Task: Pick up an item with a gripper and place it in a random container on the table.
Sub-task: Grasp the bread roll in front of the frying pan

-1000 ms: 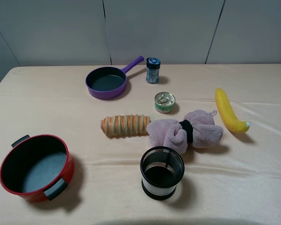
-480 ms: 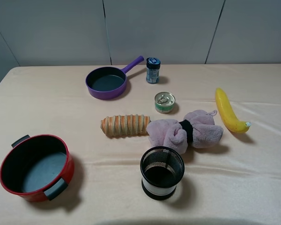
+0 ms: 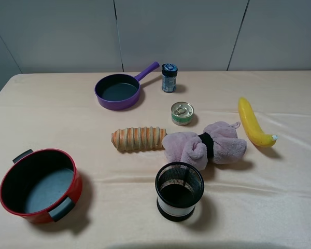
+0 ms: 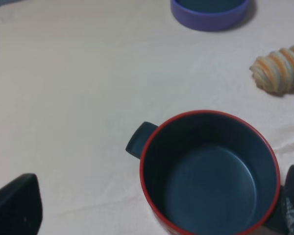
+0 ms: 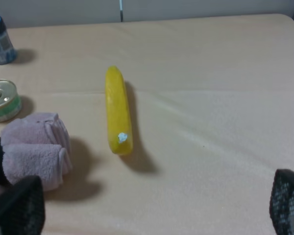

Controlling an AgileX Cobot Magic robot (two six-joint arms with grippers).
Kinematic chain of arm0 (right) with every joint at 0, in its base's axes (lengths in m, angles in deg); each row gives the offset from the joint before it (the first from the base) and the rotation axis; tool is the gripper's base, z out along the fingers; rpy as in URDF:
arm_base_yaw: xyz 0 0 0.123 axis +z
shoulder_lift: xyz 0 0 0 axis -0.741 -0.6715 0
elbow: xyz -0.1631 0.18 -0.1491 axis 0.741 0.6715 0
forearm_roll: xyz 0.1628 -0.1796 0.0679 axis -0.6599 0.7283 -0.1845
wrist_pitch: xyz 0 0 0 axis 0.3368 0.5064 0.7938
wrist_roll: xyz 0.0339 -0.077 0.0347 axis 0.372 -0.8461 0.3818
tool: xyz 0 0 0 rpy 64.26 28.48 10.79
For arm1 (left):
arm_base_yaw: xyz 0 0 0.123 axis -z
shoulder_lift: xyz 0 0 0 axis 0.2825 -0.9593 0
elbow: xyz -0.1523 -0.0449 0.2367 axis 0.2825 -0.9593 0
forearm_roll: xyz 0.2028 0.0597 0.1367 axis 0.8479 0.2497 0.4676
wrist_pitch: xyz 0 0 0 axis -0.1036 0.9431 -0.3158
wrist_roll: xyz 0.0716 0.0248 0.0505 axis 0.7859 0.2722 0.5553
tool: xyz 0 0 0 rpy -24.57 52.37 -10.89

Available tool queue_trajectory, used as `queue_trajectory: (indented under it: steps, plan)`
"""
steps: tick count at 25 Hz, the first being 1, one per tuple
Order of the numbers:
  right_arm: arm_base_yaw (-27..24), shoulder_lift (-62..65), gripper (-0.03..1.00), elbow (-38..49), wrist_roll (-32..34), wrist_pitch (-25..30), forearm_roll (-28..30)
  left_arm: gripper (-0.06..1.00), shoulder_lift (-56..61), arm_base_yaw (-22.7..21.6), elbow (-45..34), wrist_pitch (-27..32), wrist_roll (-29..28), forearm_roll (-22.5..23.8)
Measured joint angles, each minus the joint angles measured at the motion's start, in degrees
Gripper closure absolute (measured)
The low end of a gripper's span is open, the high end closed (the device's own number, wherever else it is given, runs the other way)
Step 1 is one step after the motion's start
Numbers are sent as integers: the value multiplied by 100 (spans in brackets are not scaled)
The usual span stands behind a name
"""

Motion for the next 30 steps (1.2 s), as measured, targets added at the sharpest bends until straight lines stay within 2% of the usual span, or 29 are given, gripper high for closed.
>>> queue_trajectory:
  steps: [9,14,21,30]
  plan:
    - [0,0,27,0,0,0,0,-5,-78,0,40,-229,0,11]
    - [0,0,27,0,0,0,0,-5,-844,0,223,-539,50,11]
    - [0,0,27,0,0,0,0,-5,-2220,0,654,-983,596,-220]
    - [0,0,27,0,0,0,-5,-5,-4263,0,1440,-1034,1436,-767]
